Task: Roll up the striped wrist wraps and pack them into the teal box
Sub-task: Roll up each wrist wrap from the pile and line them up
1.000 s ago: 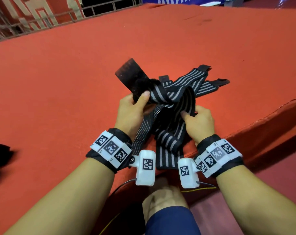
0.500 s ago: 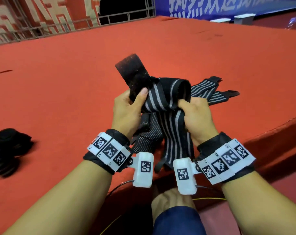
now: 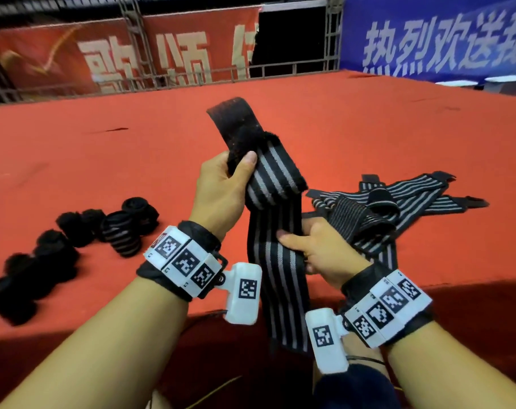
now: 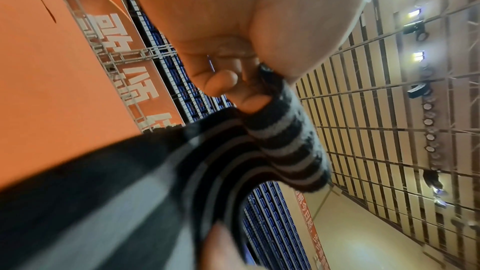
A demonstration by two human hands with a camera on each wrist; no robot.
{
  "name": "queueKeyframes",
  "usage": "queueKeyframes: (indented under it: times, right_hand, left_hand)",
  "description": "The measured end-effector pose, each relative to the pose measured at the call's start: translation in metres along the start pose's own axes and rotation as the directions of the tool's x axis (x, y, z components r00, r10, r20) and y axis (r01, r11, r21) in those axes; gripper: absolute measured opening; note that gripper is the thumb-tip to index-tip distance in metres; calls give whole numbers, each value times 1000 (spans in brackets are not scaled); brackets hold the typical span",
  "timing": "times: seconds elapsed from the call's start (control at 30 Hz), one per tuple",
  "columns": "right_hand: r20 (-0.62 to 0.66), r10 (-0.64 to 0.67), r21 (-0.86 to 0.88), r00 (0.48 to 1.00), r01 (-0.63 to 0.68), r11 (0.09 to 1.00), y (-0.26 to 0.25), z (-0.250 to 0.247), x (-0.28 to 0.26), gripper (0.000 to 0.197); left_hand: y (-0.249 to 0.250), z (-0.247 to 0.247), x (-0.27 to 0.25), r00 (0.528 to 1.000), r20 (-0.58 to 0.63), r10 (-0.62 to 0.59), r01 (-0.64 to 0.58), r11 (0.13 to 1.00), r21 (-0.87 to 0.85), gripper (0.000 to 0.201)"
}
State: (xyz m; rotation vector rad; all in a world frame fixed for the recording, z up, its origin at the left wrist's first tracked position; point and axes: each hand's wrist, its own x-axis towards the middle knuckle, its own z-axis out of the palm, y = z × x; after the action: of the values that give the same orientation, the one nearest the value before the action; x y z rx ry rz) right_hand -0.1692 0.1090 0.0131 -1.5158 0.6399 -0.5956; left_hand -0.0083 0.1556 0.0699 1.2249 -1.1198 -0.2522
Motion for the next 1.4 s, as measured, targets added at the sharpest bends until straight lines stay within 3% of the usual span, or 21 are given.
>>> queueKeyframes:
  times: [0.07,0.13,0.23,0.33,0.47,0.57,0.63,0.9,1.0,1.2,1.4]
  right_hand:
    - [60,22,-66,998,-18,998,6,12,-4,23]
    - [41,-8,-222,999,17,975,14,17,-4,13]
    - [-63,-62,-487,996,23,873,21,16,-1,46]
    - [-185,-190,-516,964,70,854,10,17,-1,60]
    - [-135,-387,-401,912,307,863,-12,23,5,29]
    - [-119,-451,-411,885,369,834,-19,27,20,5]
    - [-136,-463,-443,876,364,819,-18,28,36,5]
    - [-221,-383,-371,897,286,883,-3,27,95,9]
    - [-250,-329,-336,910,237,912,7,23,115,6]
    - [-220,-137,-140,966,108,984,45,23,160,21]
    - [-185,-1,-166,983,-30,986,78,21,198,34]
  left_hand:
    - [7,-13,-8,1000,2,-7,7,1000,21,21]
    - [10,-23,-16,999,30,-32,31,998,51,18]
    - [7,-35,-25,995,51,-83,78,994,82,16]
    - [-1,-45,-30,990,90,-105,94,988,119,15]
    - [-12,-50,-34,981,123,-152,132,979,153,12]
    - [-20,-53,-30,979,113,-171,156,979,133,12]
    - [-30,-57,-23,978,107,-177,164,979,121,13]
    - [-80,-58,7,983,-2,-182,180,970,163,4]
    - [-103,-55,18,979,-41,-202,206,959,193,13]
    - [-156,-46,38,933,-89,-349,356,932,73,18]
    - [-202,-33,55,878,-46,-477,476,879,-33,25]
